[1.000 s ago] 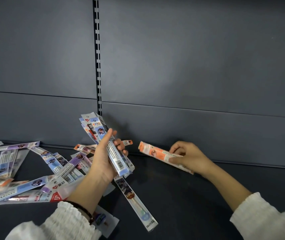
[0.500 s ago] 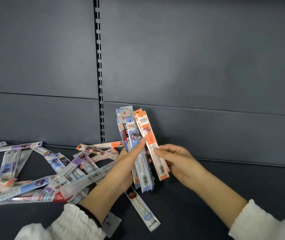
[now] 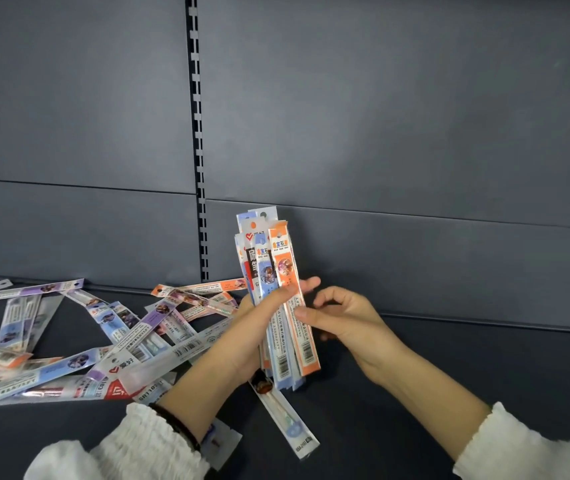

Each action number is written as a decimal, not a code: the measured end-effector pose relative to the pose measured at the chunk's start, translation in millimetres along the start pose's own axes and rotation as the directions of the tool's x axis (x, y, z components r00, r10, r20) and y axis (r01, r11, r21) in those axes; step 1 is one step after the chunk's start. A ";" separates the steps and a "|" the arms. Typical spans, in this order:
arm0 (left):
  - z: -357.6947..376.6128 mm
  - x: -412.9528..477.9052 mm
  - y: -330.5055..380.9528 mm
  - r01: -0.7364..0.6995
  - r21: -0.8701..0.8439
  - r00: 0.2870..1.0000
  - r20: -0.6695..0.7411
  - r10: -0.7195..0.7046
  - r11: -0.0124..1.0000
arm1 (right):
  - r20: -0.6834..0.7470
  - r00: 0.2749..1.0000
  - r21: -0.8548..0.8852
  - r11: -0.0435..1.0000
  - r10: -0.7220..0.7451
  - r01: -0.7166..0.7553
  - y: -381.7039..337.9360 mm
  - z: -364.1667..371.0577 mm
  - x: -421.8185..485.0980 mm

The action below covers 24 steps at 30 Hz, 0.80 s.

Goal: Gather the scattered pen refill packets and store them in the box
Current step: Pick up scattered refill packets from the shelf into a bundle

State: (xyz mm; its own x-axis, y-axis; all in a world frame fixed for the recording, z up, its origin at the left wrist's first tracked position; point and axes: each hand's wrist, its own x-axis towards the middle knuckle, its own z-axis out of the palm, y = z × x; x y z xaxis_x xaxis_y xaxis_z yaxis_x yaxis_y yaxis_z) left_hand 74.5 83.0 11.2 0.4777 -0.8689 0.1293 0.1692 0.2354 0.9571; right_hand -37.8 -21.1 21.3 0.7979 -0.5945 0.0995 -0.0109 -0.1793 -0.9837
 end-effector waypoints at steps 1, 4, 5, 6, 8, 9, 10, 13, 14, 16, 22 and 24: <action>-1.5 1.4 0.3 -0.010 0.021 1.000 -0.016 0.010 1.000 | -0.016 1.000 -0.033 0.999 -0.013 0.013 -3.7 -1.7 -0.1; -4.0 5.4 3.9 -0.051 0.040 0.993 -0.103 0.055 0.998 | -0.134 0.985 -0.024 0.994 -0.113 0.111 -19.7 -10.5 -0.4; -4.1 6.1 4.1 -0.066 0.057 0.989 -0.132 0.073 0.996 | -0.171 0.972 -0.002 0.987 -0.160 0.162 -25.7 -12.7 -1.2; -2.3 6.6 3.5 -0.088 0.091 0.985 -0.140 0.100 0.992 | -0.186 0.959 0.007 0.975 -0.216 0.221 -32.4 -13.2 -3.1; 5.6 7.6 0.2 -0.147 0.186 0.985 -0.064 0.162 0.971 | -0.144 0.928 -0.023 0.938 -0.344 0.345 -43.2 -11.1 -8.1; 11.1 7.6 -2.7 -0.165 0.223 0.986 -0.002 0.170 0.961 | -0.099 0.916 -0.031 0.922 -0.388 0.387 -47.4 -8.6 -10.9; 16.5 7.6 -5.7 -0.168 0.253 0.986 0.055 0.159 0.953 | -0.055 0.911 -0.019 0.913 -0.408 0.408 -50.8 -5.3 -13.1; 22.7 7.9 -13.8 -0.152 0.280 0.983 0.143 0.115 0.948 | 0.007 0.927 0.043 0.926 -0.376 0.375 -54.1 2.0 -15.0; 21.4 7.6 -15.5 -0.138 0.261 0.983 0.154 0.100 0.955 | 0.004 0.933 0.057 0.931 -0.361 0.360 -54.2 3.4 -14.5; 16.7 6.4 -16.8 -0.094 0.245 0.984 0.170 0.053 0.965 | 0.010 0.946 0.083 0.943 -0.323 0.322 -54.3 4.6 -13.2; 16.7 5.0 -17.2 -0.047 0.275 0.990 0.144 0.007 0.960 | -0.014 0.962 0.090 0.958 -0.273 0.274 -52.1 7.4 -5.1; 20.6 3.3 -17.6 -0.043 0.273 0.992 0.129 0.008 0.961 | -0.035 0.963 0.122 0.956 -0.266 0.268 -48.3 9.0 -1.5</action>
State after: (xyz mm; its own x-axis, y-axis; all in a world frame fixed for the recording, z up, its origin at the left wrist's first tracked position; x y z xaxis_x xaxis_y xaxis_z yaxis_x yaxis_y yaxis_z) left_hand 55.3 67.0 0.1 0.3637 -0.9161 0.1690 -0.0932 0.1447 0.9851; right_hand -33.0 -4.5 67.3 0.7502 -0.5528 0.3627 0.2774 -0.2348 -0.9316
